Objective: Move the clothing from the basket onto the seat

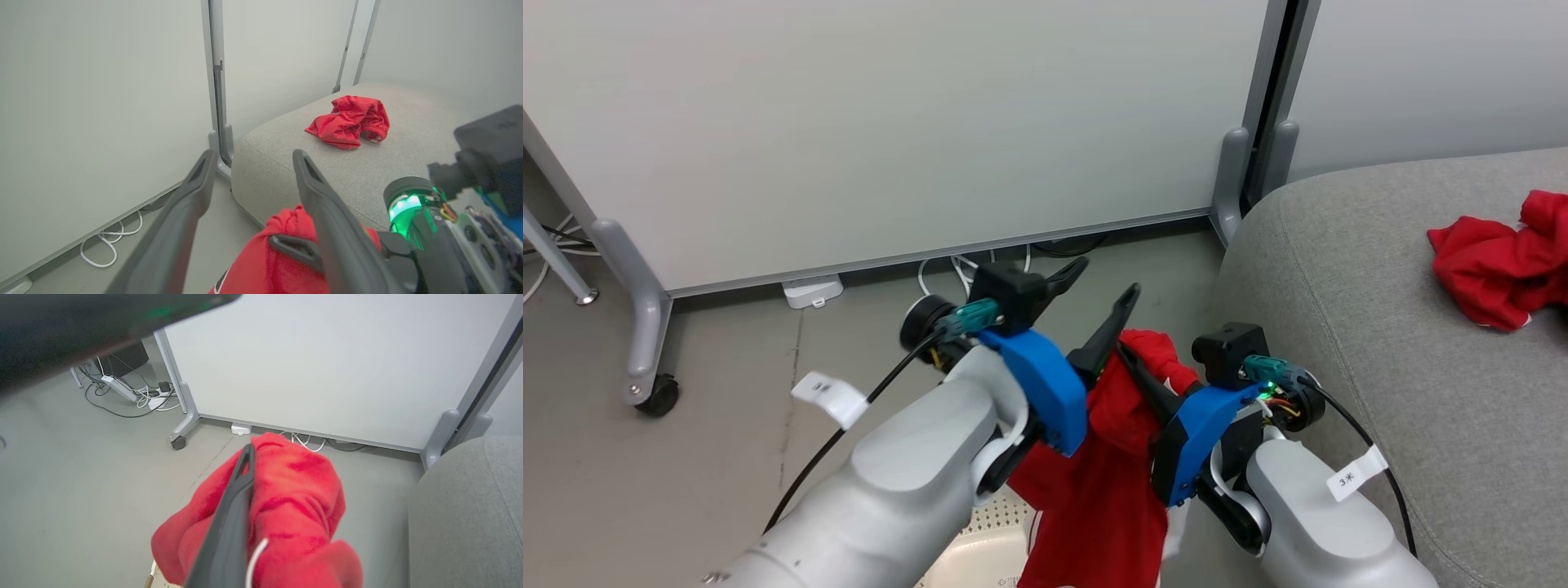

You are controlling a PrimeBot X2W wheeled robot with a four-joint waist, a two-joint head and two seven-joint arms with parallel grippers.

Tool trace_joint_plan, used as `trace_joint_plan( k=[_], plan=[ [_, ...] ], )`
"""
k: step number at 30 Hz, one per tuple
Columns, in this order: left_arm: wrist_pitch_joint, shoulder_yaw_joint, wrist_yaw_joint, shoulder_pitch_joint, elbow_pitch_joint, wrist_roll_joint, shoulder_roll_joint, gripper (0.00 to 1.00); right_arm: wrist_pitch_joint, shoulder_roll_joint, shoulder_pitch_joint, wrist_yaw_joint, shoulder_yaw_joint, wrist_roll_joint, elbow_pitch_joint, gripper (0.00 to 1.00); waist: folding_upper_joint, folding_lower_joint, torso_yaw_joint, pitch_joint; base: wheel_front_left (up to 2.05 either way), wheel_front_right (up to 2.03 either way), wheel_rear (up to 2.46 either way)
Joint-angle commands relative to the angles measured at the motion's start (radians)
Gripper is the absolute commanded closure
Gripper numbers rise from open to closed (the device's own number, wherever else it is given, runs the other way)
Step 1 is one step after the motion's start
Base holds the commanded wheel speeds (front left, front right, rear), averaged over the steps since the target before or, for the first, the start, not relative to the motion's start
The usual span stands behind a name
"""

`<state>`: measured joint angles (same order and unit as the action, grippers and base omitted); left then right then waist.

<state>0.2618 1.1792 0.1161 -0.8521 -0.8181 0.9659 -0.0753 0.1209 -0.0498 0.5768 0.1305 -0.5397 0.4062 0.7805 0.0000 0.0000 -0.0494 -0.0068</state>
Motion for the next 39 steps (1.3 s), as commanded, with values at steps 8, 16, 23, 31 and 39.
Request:
trace_joint_plan(
  k=[8, 16, 23, 31, 39],
  plan=[
    [0.004, -0.234, -0.056, 0.225, 0.203, -0.178, -0.114, 0.00, 0.019, -0.001, 0.012, 0.001, 0.050, -0.038, -0.028, 1.00, 0.0000, 0.0000, 0.010, 0.007, 0.00, 0.00, 0.00],
    [0.004, -0.397, -0.064, 0.425, 0.346, -0.322, -0.175, 0.00, 0.005, -0.001, -0.006, 0.001, 0.083, -0.066, -0.068, 1.00, 0.0000, 0.0000, 0.007, 0.012, 0.00, 0.00, 0.00],
    [0.004, -0.569, -0.064, 0.612, 0.448, -0.423, -0.182, 0.00, -0.012, -0.001, -0.029, 0.001, 0.114, -0.092, -0.113, 1.00, 0.0000, 0.0000, -0.001, 0.013, 0.00, 0.00, 0.00],
    [0.004, -0.709, -0.033, 0.733, 0.504, -0.534, -0.151, 0.00, -0.032, -0.001, -0.060, 0.001, 0.156, -0.121, -0.158, 1.00, 0.0000, 0.0000, -0.003, 0.012, 0.00, 0.00, 0.00],
    [0.004, -0.772, -0.003, 0.754, 0.510, -0.605, -0.118, 0.00, -0.052, -0.001, -0.085, 0.001, 0.174, -0.132, -0.204, 1.00, 0.0000, 0.0000, -0.034, 0.015, 0.00, 0.00, 0.00]
  ],
)
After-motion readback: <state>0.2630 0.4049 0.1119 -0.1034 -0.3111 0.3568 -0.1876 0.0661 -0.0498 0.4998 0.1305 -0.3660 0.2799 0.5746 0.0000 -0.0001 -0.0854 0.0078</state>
